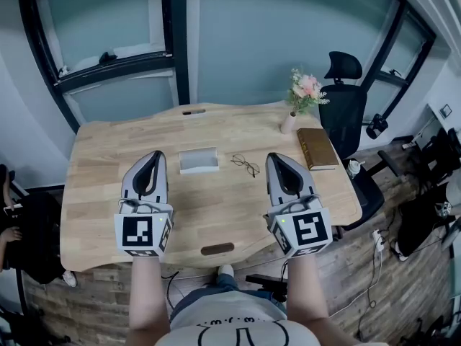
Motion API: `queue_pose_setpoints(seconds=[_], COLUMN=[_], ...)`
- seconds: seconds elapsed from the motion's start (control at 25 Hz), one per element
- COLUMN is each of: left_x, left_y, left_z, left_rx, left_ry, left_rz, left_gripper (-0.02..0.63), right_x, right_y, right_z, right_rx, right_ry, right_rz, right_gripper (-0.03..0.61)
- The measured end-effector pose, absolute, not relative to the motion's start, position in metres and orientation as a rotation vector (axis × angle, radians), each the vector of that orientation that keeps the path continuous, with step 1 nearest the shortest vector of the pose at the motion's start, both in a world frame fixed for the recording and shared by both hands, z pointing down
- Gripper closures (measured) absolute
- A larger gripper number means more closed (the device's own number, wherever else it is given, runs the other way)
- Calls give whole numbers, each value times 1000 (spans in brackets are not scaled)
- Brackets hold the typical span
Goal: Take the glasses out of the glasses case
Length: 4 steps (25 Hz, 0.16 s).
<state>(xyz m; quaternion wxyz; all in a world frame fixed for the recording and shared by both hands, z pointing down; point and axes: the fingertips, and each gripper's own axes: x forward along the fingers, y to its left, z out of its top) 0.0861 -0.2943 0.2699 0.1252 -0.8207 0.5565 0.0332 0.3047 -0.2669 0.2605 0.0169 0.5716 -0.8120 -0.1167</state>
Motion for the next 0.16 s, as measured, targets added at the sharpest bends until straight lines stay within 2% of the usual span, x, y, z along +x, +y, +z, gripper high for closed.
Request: queue_pose_setpoints(seconds=[0.16], left_x=[88], left_y=[-292], left_z=[272], left_rx=[-2394], left_ry=[1618], left_rz=[93], left_gripper=[597], right_x=[305], right_y=[-265], right_z=[262], right_rx=[1776], right_ry=[-2520], right_rz=[-365], right_gripper=[569])
